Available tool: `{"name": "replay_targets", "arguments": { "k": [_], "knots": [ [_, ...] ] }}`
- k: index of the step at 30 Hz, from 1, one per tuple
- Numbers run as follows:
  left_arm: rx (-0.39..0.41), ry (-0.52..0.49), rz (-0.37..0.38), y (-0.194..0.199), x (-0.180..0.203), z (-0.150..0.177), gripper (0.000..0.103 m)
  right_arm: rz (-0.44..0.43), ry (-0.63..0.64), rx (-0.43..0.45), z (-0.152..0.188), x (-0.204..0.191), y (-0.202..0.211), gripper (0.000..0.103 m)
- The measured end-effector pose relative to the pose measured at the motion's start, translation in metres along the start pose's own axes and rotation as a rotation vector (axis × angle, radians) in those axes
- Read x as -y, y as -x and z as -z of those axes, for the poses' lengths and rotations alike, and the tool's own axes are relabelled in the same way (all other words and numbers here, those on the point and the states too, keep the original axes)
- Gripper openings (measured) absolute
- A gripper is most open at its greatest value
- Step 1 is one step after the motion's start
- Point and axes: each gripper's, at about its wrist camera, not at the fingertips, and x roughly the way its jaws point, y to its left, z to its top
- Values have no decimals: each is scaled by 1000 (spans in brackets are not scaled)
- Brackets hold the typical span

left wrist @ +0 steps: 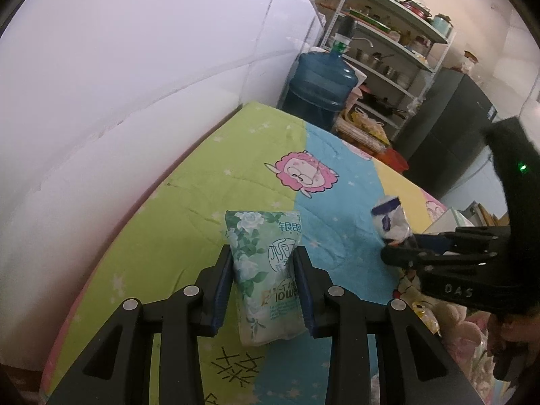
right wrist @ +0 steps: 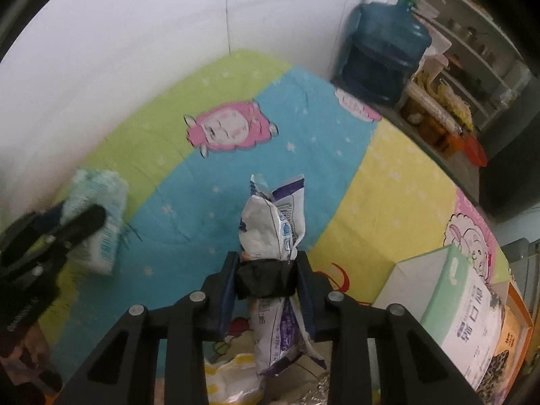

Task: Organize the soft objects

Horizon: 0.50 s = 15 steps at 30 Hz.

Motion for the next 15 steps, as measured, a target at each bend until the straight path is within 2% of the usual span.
{"name": "replay_targets", "arguments": {
  "k": [6, 15],
  "knots": [
    [12, -23, 24, 6, 6, -5, 36, -54, -33, 93, 3, -4, 35, 33],
    [26, -121, 106, 31, 31, -11, 36, -118, -147, 127, 37, 4, 78, 33]
  ]
}}
